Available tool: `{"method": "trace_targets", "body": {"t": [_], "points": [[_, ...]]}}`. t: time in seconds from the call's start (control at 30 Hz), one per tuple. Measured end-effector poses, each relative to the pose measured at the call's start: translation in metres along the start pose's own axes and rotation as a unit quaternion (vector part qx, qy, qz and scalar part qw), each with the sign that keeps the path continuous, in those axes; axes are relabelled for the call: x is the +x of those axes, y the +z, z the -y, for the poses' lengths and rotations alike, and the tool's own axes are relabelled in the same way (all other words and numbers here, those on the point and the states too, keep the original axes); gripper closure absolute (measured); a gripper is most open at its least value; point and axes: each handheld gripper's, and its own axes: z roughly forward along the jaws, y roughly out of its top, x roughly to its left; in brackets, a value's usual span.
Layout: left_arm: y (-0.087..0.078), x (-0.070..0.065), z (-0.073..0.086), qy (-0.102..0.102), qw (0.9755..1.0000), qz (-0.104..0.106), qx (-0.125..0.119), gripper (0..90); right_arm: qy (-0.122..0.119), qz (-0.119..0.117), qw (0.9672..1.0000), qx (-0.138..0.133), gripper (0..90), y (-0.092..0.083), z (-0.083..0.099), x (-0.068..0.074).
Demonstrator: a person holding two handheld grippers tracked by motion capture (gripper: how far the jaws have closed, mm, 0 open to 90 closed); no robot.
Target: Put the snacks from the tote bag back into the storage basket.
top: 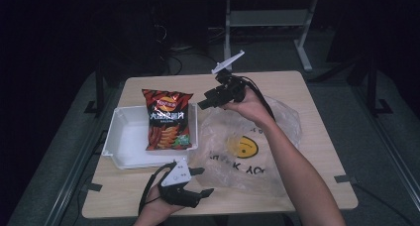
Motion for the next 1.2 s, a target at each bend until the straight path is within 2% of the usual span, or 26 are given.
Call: {"method": "trace_targets", "body": {"t": [0.03,0.17,0.2,0.4,0.47,0.77,1.2], "points": [[-0.001,0.001,0.0,-0.001,1.0,-0.001,0.001,32.5,0.007,-0.001,1.0,0.002,40.7,-0.002,0.001,0.001],[-0.002,0.001,0.0,-0.003,1.0,-0.004,-0.003,32.0,0.008,-0.005,1.0,0.0,39.9,-0.008,0.005,0.0],[-0.002,0.001,0.0,-0.003,1.0,-0.004,-0.002,31.8,0.002,-0.004,1.0,-0.002,40.0,-0.008,0.007,-0.001],[-0.002,0.002,0.0,-0.007,1.0,-0.006,-0.002,30.6,0.012,-0.007,0.9999,-0.004,39.2,-0.016,0.013,-0.002],[-0.002,0.002,0.0,-0.009,0.9999,-0.006,-0.003,30.5,0.007,-0.003,0.9999,-0.007,38.8,-0.019,0.016,-0.003],[-0.003,0.003,0.0,-0.012,0.9999,-0.008,-0.005,29.4,0.024,-0.002,0.9996,-0.013,37.6,-0.032,0.028,-0.005],[-0.002,0.002,0.001,-0.017,0.9998,-0.009,-0.007,29.2,0.033,0.004,0.9992,-0.023,36.7,-0.047,0.045,-0.01]]}}
